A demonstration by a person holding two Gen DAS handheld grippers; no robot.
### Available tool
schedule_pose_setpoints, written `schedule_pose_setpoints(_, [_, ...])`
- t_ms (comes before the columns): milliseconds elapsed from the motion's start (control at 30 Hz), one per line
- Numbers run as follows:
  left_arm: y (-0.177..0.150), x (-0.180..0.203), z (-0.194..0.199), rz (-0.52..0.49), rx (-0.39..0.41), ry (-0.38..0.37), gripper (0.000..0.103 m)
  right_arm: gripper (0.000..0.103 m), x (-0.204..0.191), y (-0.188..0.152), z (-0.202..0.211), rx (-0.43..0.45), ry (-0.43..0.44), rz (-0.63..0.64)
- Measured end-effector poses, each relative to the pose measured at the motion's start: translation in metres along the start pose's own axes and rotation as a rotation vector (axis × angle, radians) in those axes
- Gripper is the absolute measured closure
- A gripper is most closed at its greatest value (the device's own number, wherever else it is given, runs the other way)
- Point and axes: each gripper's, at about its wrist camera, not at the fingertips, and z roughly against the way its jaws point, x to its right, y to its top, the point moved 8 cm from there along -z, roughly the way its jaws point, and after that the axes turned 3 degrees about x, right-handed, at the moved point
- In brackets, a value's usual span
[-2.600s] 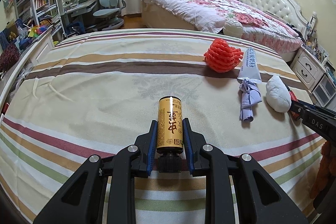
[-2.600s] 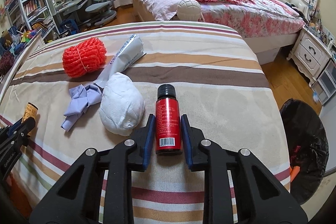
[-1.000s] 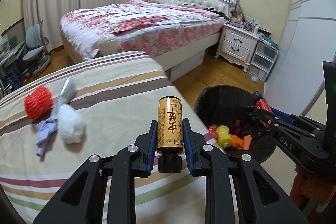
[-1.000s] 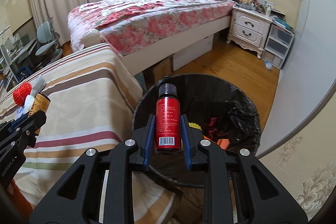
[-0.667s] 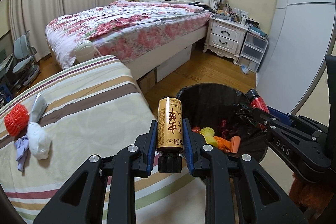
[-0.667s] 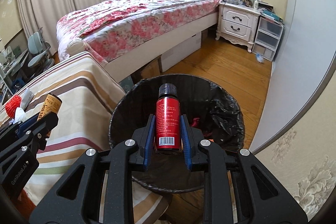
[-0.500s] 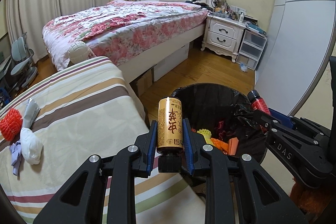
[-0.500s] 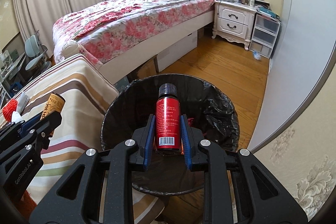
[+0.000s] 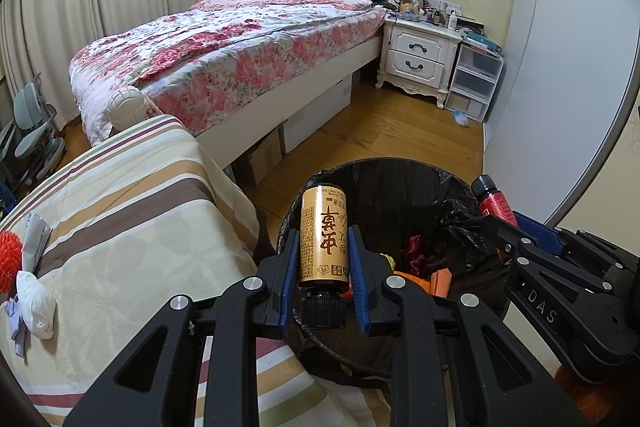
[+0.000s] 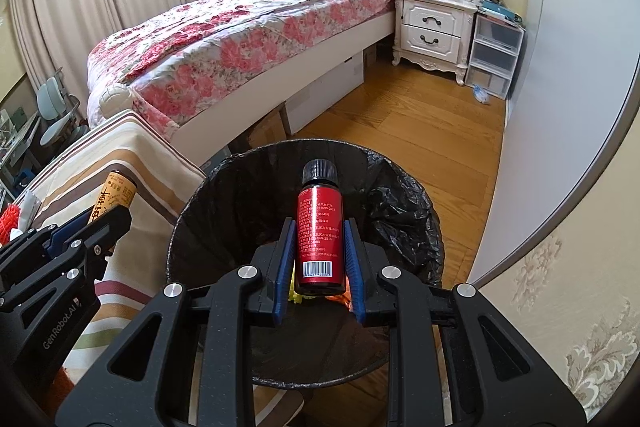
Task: Collect trash
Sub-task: 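Open both tools to drop the bottle and can into the bin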
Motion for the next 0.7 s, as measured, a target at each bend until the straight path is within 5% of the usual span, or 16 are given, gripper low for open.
schedule_pose_setpoints(600, [0.003, 0.012, -0.018, -0.022, -0.024, 0.002, 0.078, 0.079, 0.010, 0.004, -0.012, -0.015, -0.010, -0.017])
schedule_pose_setpoints(700, [0.004, 0.010, -0.019, -0.021, -0.020, 0.010, 0.065, 0.079, 0.012, 0.004, -0.012, -0.011, -0.014, -0.023])
